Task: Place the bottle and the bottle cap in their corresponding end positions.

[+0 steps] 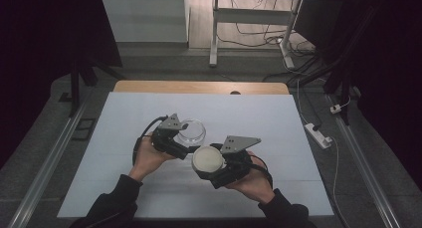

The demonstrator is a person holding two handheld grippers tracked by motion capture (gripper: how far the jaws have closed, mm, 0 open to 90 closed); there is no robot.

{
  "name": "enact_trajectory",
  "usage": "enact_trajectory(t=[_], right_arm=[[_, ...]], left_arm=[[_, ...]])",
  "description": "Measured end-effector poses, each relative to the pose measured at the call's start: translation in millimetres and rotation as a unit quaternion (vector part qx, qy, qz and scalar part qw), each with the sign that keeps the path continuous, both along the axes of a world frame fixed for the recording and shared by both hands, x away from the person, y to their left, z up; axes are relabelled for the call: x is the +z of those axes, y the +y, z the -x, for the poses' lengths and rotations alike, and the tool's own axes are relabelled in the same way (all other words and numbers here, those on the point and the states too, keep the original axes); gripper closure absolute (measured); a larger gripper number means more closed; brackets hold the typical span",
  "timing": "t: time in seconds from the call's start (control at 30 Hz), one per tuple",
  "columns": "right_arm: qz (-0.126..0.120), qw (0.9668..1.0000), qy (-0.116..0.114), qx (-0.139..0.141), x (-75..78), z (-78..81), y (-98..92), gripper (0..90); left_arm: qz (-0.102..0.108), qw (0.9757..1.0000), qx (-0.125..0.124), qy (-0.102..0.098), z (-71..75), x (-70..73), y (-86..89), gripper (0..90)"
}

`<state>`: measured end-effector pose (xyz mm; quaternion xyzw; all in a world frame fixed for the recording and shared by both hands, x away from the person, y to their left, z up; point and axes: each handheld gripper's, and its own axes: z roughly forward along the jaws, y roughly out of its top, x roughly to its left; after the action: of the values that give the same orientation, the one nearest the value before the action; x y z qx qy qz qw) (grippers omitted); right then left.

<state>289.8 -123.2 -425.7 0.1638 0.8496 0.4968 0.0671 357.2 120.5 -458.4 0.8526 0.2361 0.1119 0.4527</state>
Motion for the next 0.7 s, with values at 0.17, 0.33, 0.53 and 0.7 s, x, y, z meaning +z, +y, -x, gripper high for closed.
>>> enact_trajectory(t=[0.17, 0.33, 0.53, 0.7], right_arm=[[-0.001, 1.0, 0.003, 0.001, -5.2, 2.2, 0.1, 7.1], [0.003, 1.0, 0.005, 0.001, -9.6, 4.8, 0.3, 7.1], [0.007, 0.9999, 0.008, 0.0, -15.7, 7.1, 0.2, 7.1], [0.021, 0.9997, 0.009, -0.006, -24.3, 9.6, 0.8, 7.1]], left_arm=[[-0.001, 1.0, -0.001, -0.004, -4.8, 1.0, -4.3, 7.4], [-0.001, 1.0, 0.001, -0.009, -9.9, 2.6, -8.1, 7.4], [0.0, 0.9999, 0.005, -0.01, -16.7, 2.6, -10.3, 7.4], [0.002, 0.9999, 0.009, -0.011, -23.1, 1.8, -11.5, 7.4]])
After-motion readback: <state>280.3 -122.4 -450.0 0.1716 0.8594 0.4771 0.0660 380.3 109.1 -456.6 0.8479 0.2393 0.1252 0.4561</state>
